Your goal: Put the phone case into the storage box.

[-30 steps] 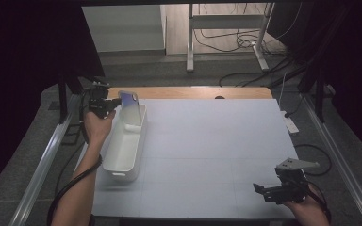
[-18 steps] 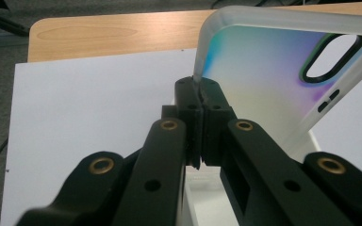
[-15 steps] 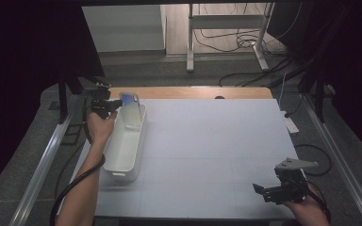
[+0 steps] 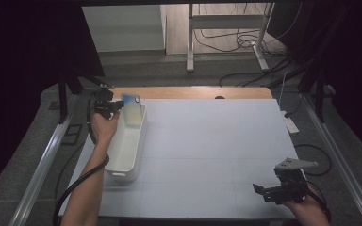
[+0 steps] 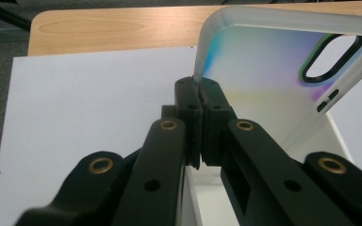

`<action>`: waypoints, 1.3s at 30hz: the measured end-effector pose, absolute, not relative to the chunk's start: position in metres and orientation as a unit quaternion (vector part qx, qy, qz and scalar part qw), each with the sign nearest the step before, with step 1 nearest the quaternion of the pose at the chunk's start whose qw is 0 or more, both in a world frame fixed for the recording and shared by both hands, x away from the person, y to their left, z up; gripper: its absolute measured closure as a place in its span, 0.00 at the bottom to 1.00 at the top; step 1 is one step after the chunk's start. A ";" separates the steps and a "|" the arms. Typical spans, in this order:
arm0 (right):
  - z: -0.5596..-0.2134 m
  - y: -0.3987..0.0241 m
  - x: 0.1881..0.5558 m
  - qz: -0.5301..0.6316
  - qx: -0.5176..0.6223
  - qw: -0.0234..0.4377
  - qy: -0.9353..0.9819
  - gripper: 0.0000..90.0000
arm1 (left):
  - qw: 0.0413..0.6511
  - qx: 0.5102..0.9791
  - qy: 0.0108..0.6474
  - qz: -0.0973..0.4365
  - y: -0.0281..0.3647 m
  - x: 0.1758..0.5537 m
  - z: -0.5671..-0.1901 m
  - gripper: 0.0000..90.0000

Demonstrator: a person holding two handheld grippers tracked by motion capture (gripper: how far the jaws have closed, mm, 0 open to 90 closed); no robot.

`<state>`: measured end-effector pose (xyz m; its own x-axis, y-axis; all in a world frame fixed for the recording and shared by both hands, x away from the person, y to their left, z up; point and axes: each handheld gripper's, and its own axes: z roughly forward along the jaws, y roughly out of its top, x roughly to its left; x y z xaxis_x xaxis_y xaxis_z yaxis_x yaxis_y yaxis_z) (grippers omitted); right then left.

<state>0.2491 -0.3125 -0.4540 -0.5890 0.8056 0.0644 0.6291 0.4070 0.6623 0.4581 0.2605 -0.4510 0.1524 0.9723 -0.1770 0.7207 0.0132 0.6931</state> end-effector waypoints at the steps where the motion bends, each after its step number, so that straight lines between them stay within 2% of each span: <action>1: -0.454 -0.312 0.249 0.330 0.433 0.133 0.828 0.00 | 0.342 0.677 0.624 0.187 0.260 0.458 -0.451 0.97; 13: -0.454 -0.312 0.249 0.327 0.432 0.132 0.830 0.00 | 0.356 0.678 0.617 0.180 0.261 0.458 -0.454 0.88; 17: -0.454 -0.312 0.250 0.327 0.430 0.134 0.831 0.00 | 0.363 0.682 0.609 0.179 0.261 0.458 -0.453 0.81; 33: -0.454 -0.312 0.249 0.327 0.430 0.133 0.831 0.00 | 0.385 0.699 0.577 0.175 0.264 0.453 -0.449 0.33; 39: -0.454 -0.312 0.249 0.328 0.429 0.134 0.831 0.00 | 0.394 0.705 0.568 0.157 0.264 0.449 -0.446 0.19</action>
